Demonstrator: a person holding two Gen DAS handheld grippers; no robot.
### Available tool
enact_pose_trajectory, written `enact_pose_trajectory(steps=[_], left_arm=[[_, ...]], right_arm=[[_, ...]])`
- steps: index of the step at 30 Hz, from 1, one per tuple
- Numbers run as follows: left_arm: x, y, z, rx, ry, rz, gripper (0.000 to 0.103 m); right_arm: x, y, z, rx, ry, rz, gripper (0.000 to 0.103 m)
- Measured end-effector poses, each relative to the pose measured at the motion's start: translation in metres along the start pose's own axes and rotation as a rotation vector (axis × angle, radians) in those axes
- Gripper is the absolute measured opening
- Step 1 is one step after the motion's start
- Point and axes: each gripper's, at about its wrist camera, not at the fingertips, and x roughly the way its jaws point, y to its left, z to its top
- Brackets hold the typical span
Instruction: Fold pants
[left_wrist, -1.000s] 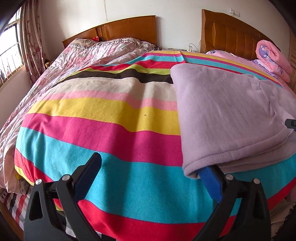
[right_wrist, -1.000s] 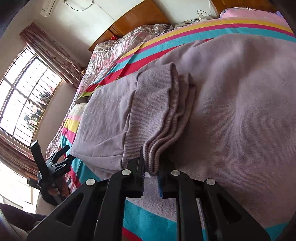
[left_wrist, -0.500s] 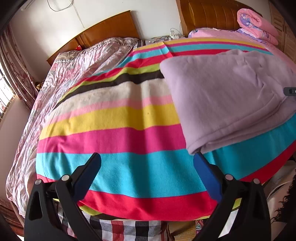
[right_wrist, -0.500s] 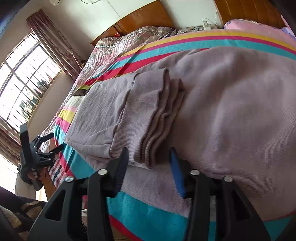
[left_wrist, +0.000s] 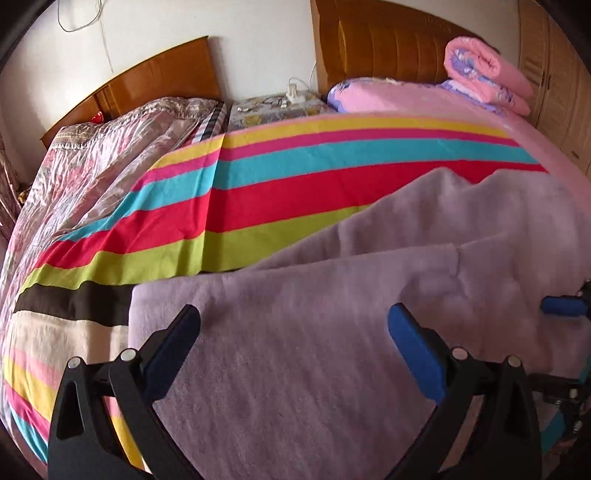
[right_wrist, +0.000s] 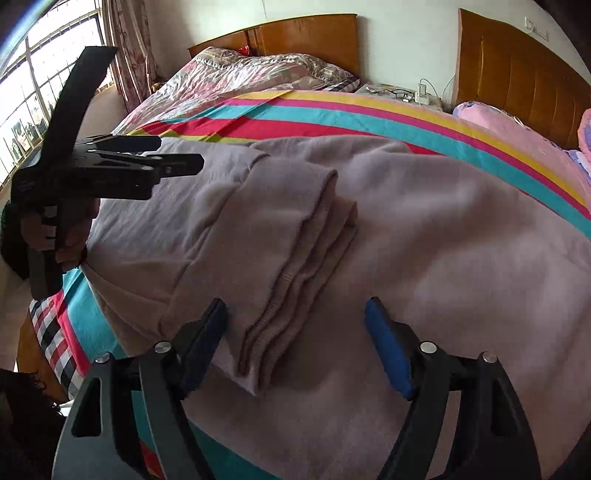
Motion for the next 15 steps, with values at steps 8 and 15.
enact_pose_trajectory(steps=[8,15], left_arm=[[-0.019,-0.004,0.012,-0.034,-0.034,0.034,0.101],[-0.016,-0.113,0.063,0.108,-0.201,-0.117,0.102]], right_arm=[[-0.052,-0.037,-0.002,-0.03,-0.075,-0.108,0.081],[-0.065,-0.121,0.001,0.035,-0.079,-0.446,0.082]])
